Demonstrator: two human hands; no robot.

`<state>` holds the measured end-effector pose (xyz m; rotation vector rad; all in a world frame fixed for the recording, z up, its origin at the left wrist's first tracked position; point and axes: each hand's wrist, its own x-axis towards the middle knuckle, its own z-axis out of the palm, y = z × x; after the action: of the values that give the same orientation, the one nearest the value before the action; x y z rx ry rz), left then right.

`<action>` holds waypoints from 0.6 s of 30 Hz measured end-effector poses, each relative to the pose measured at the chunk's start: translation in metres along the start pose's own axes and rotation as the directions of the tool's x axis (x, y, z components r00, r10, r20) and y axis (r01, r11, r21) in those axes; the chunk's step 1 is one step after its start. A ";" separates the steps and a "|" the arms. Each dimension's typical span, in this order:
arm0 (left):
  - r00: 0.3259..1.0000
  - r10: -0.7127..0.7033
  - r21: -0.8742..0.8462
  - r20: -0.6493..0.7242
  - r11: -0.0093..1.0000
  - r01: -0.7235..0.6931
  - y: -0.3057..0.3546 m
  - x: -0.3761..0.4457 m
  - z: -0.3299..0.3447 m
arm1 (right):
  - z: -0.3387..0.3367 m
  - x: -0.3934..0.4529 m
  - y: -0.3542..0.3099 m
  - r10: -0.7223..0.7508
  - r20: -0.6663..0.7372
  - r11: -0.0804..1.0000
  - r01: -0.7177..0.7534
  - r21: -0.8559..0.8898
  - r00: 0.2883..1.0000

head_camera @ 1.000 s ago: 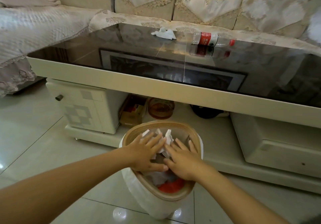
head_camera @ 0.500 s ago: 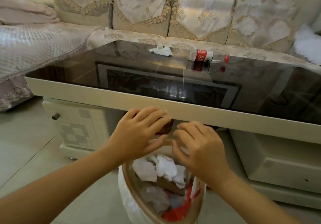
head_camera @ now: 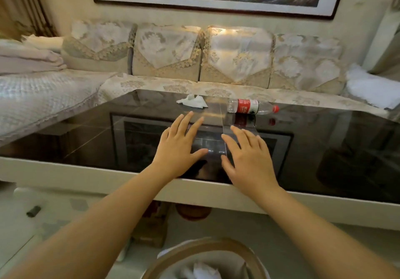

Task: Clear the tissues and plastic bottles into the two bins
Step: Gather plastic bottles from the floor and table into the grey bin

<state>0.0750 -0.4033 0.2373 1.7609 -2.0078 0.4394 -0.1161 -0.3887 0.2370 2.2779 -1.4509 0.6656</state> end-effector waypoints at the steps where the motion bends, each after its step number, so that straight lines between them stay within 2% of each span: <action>1: 1.000 -0.022 -0.024 0.003 0.999 0.022 -0.006 0.009 0.006 | 0.004 0.009 0.001 0.024 0.018 0.999 -0.025 0.031 1.000; 7: 0.995 -0.096 -0.024 -0.018 0.995 0.096 -0.035 0.065 0.042 | 0.043 0.075 0.010 -0.003 0.039 1.000 0.003 0.005 0.999; 13: 0.991 -0.124 -0.034 -0.059 0.992 0.122 -0.055 0.139 0.086 | 0.091 0.148 0.022 0.033 0.000 0.999 -0.033 0.002 0.999; 18: 0.982 -0.168 -0.032 -0.084 0.986 0.166 -0.074 0.200 0.125 | 0.129 0.200 0.033 0.112 0.027 0.994 -0.112 -0.007 0.993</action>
<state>0.1142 -0.6470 0.2294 1.8447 -1.7821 0.4261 -0.0487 -0.6194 0.2446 2.2222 -1.6011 0.6641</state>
